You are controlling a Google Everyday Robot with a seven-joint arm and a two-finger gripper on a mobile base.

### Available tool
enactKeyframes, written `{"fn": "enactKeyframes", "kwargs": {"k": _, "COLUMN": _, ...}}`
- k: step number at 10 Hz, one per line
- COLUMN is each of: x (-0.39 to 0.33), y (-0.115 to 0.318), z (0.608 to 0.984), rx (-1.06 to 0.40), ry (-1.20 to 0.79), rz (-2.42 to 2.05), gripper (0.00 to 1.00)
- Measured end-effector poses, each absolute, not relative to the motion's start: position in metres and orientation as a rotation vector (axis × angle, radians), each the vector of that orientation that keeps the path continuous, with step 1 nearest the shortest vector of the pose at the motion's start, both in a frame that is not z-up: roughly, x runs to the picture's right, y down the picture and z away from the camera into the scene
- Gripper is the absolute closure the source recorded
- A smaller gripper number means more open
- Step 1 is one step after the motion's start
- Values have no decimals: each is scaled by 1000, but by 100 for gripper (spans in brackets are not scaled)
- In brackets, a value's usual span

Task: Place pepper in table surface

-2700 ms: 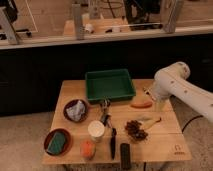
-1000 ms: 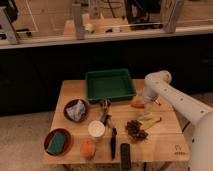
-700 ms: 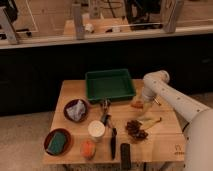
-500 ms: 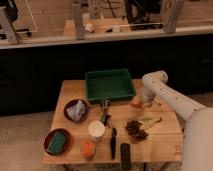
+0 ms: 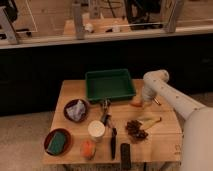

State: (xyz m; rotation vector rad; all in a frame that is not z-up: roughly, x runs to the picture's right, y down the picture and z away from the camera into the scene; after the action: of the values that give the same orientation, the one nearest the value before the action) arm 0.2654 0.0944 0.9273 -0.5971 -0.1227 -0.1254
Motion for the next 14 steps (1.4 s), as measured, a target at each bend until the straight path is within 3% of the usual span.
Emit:
{"fn": "enactKeyframes", "kwargs": {"k": 5, "x": 276, "y": 69, "z": 881, "rx": -588, "ry": -156, "rz": -111, "gripper": 56}}
{"fn": "enactKeyframes", "kwargs": {"k": 10, "x": 269, "y": 102, "z": 909, "rx": -639, "ry": -186, "rz": -102, "gripper": 56}}
{"fn": "enactKeyframes", "kwargs": {"k": 14, "x": 265, "y": 103, "z": 917, "rx": -634, "ry": -181, "rz": -105, "gripper": 56}}
